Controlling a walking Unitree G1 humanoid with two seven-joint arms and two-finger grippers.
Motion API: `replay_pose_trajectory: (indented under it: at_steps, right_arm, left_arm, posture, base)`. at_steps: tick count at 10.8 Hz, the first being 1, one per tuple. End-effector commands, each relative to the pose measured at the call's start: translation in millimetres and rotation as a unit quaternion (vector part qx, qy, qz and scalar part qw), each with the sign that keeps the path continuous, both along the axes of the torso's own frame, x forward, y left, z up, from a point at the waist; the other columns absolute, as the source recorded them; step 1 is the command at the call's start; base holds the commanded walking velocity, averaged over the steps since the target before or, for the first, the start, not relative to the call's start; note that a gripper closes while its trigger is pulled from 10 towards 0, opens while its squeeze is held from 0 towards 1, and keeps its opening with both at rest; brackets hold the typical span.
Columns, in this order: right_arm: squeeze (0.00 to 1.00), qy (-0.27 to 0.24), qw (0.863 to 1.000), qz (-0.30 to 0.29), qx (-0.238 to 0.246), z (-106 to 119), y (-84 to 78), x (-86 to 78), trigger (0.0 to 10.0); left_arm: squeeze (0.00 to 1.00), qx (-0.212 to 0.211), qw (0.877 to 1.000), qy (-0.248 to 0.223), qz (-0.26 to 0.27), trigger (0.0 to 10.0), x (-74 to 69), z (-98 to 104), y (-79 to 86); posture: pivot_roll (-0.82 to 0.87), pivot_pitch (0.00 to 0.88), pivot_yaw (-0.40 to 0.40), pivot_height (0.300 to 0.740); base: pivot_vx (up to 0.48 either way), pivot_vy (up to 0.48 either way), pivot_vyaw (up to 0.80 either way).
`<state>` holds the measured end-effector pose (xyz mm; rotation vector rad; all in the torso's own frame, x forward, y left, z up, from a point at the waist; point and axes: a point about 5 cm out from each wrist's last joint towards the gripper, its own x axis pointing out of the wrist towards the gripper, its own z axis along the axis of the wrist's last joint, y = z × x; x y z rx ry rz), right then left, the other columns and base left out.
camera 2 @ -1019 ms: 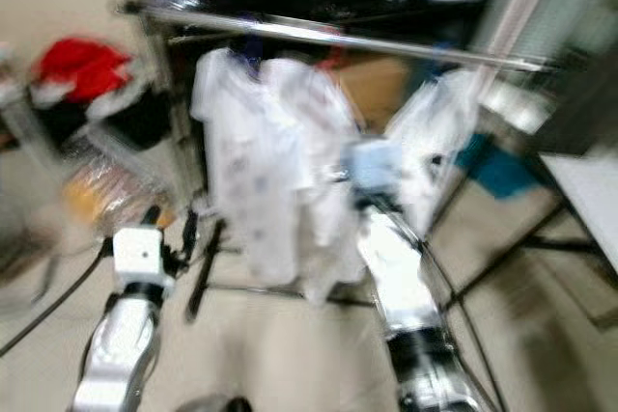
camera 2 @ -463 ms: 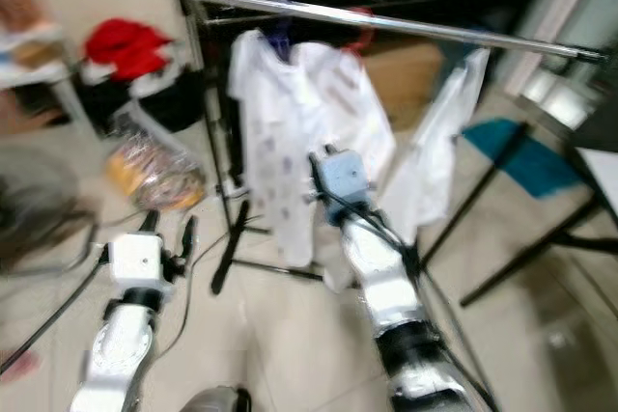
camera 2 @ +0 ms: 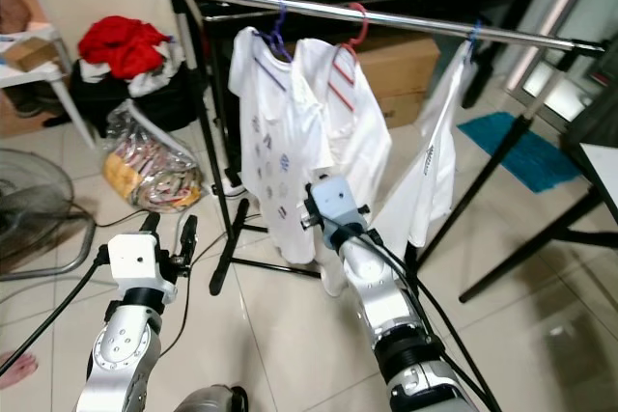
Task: Hang hanger
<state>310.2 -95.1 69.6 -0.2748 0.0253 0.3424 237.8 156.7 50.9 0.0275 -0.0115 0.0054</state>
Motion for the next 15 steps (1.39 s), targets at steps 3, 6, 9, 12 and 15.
replay_pose_trajectory:
  at_steps: [3, 6, 9, 12, 15]
  right_arm:
    - [0.0, -0.028, 0.999, 0.027, 0.036, 7.6, 10.9, -0.2, 10.0]
    - [0.0, -0.035, 0.998, 0.034, 0.045, 7.8, 12.8, 1.5, 10.0]
    - [0.0, -0.037, 0.998, 0.035, 0.047, 9.2, 12.6, 3.6, 10.0]
    - [0.0, -0.035, 0.998, 0.033, 0.045, 6.9, 11.5, 2.7, 10.0]
    - [0.0, -0.037, 0.998, 0.029, 0.05, 7.3, 9.4, 3.1, 10.0]
  left_arm:
    - [0.0, -0.006, 1.0, 0.015, 0.009, 10.0, -2.3, -4.7, 2.7]
    - [0.0, -0.005, 1.0, 0.013, 0.009, 10.0, -3.3, -4.3, 2.7]
    - [0.0, -0.003, 1.0, 0.012, 0.008, 10.0, -4.2, -3.9, 2.2]
    - [0.0, 0.0, 1.0, 0.012, 0.004, 10.0, -4.5, -3.7, 1.7]
    - [0.0, 0.002, 1.0, 0.012, 0.001, 10.0, -4.0, -3.6, 0.5]
  posture:
    - [0.14, 0.0, -0.036, 0.74]
    - [0.15, 0.0, -0.039, 0.74]
    - [0.15, 0.0, -0.04, 0.74]
    - [0.15, 0.0, -0.035, 0.74]
    - [0.14, 0.0, -0.033, 0.74]
  base:
    - [0.0, 0.0, 0.0]
    - [0.376, 0.0, 0.0]
    - [0.456, 0.0, 0.0]
    - [0.458, 0.0, 0.0]
    - [0.459, 0.0, 0.0]
